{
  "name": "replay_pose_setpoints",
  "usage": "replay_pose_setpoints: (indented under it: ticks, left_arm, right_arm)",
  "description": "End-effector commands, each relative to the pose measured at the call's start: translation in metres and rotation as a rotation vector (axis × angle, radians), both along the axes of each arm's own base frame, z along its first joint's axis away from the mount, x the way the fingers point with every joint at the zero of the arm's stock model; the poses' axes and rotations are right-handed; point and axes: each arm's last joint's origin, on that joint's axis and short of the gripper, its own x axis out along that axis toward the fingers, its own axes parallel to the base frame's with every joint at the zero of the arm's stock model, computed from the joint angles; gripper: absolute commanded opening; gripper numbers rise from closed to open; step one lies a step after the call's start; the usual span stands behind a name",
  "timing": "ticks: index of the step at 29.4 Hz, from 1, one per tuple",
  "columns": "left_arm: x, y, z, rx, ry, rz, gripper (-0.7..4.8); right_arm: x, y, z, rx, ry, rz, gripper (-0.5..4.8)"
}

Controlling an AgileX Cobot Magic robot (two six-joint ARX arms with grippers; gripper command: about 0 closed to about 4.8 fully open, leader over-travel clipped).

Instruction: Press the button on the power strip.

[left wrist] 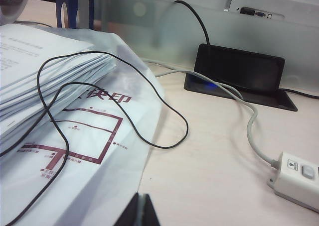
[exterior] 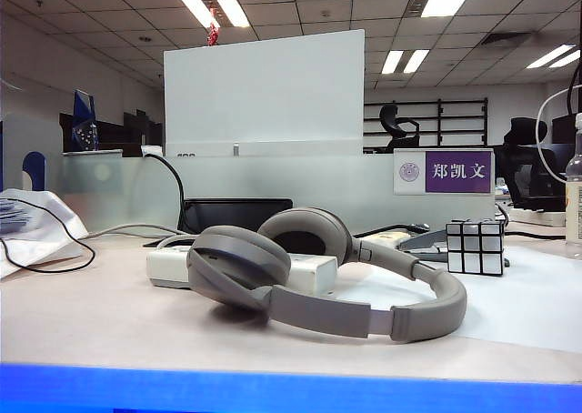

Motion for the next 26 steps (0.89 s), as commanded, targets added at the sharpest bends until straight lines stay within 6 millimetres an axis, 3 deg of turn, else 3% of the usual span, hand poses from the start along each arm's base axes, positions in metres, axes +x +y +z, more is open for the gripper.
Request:
replay_pose_setpoints:
  ticks: [1, 8, 12, 21, 26]
  left_arm:
    - [0.000, 0.000, 0.002, 0.000, -0.014, -0.003, -0.05]
    - [-0.001, -0.003, 0.010, 0.000, -0.073, -0.103, -0.05]
    - [-0.004, -0.004, 0.027, 0.006, -0.128, -0.129, -0.05]
    - [-0.009, -0.009, 0.057, 0.016, -0.181, -0.293, -0.05]
    - [0.000, -0.009, 0.074, 0.016, -0.144, -0.321, -0.05]
  right_arm:
    - [0.000, 0.000, 0.000, 0.042, -0.013, 0.014, 0.00]
    - [0.000, 0.008, 0.000, 0.077, -0.009, 0.270, 0.00]
    - [-0.002, 0.011, 0.006, 0.067, -0.022, 0.387, 0.00]
    - [-0.011, 0.017, 0.038, 0.019, -0.108, 0.574, 0.00]
    - [-0.008, 0.020, 0.037, 0.059, -0.033, 0.698, 0.00]
